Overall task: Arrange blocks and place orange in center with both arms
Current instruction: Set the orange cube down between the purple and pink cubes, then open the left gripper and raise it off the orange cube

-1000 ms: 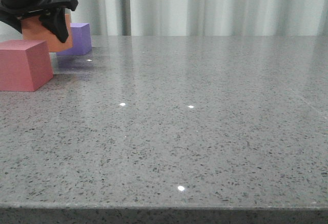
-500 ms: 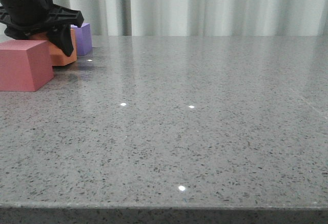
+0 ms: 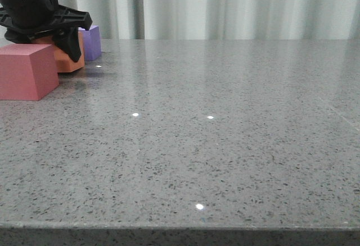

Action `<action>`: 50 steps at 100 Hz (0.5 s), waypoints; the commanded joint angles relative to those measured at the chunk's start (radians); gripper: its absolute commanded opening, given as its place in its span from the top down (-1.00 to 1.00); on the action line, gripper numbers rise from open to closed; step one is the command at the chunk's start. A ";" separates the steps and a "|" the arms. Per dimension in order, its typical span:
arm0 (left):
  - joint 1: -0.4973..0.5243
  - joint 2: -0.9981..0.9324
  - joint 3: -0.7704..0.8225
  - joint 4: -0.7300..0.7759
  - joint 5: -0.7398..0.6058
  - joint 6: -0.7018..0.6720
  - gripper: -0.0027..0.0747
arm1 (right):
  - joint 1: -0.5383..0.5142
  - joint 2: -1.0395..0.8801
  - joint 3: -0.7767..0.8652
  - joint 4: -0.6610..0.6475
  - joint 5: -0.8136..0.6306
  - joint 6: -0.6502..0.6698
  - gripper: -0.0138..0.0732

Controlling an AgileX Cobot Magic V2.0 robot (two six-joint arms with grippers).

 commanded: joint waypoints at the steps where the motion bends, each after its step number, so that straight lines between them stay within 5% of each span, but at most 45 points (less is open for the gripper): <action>1: 0.002 -0.039 -0.026 -0.005 -0.042 -0.002 -0.17 | -0.007 0.004 -0.026 -0.016 -0.073 -0.009 0.94; 16: 0.002 -0.046 -0.026 -0.005 -0.034 -0.002 -0.63 | -0.007 0.004 -0.026 -0.016 -0.073 -0.009 0.94; 50: 0.002 -0.162 -0.026 0.015 -0.012 -0.002 -0.64 | -0.007 0.004 -0.026 -0.016 -0.073 -0.009 0.94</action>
